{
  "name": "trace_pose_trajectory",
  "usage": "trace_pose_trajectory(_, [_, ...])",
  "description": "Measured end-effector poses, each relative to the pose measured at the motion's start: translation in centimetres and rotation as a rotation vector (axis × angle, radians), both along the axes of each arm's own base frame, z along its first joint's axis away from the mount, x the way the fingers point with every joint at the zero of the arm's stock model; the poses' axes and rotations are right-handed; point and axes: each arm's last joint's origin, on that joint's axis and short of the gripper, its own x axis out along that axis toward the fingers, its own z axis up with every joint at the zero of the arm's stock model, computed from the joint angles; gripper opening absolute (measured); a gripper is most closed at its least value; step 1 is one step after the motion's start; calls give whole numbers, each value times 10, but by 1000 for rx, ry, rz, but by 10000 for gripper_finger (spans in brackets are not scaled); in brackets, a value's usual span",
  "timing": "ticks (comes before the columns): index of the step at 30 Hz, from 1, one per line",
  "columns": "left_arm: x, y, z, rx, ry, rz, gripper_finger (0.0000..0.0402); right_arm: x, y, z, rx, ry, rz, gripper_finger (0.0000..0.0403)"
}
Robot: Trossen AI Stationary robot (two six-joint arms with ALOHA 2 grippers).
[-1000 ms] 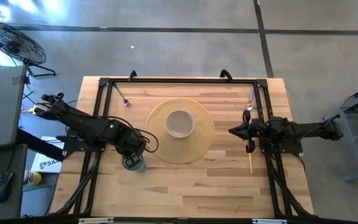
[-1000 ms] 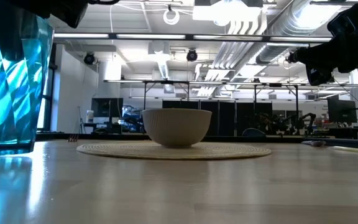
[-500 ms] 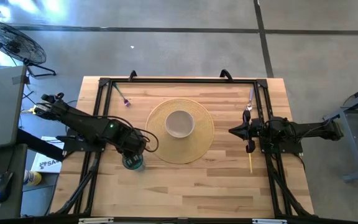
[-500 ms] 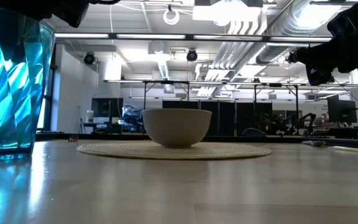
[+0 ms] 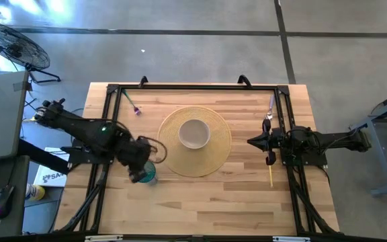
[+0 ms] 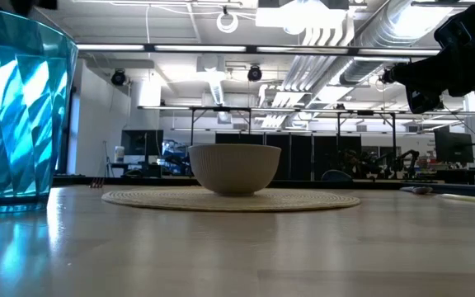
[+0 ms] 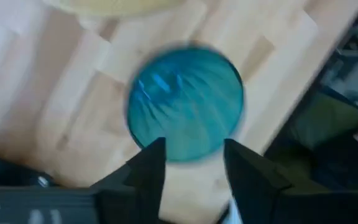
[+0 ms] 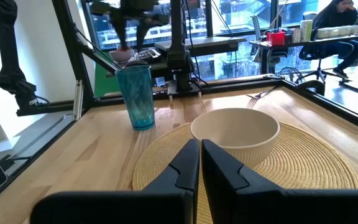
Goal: Pick & Place Utensil
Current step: Put the blue cup on the brown placemat to the top right of the white bowl
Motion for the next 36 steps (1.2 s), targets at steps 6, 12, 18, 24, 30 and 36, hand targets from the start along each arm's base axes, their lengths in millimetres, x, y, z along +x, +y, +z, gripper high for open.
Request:
trace_pose_trajectory(6, [-26,-32,3,-53,60,34,236,0,0,0,0,0,0,12])
trace_pose_trajectory(12, [-46,-77,0,-73,0,46,292,0,0,0,0,-1,0,12])
trace_pose_trajectory(18, [-50,-109,-15,-5,-60,50,362,0,0,0,0,-1,0,12])
trace_pose_trajectory(24, [-38,-129,-41,132,-42,27,386,0,0,0,0,-1,0,12])
trace_pose_trajectory(30, [-30,-149,-67,256,-62,-47,359,0,0,0,0,-1,0,12])
trace_pose_trajectory(36, [-33,-161,-80,336,-111,-82,354,0,0,0,0,-1,0,12])
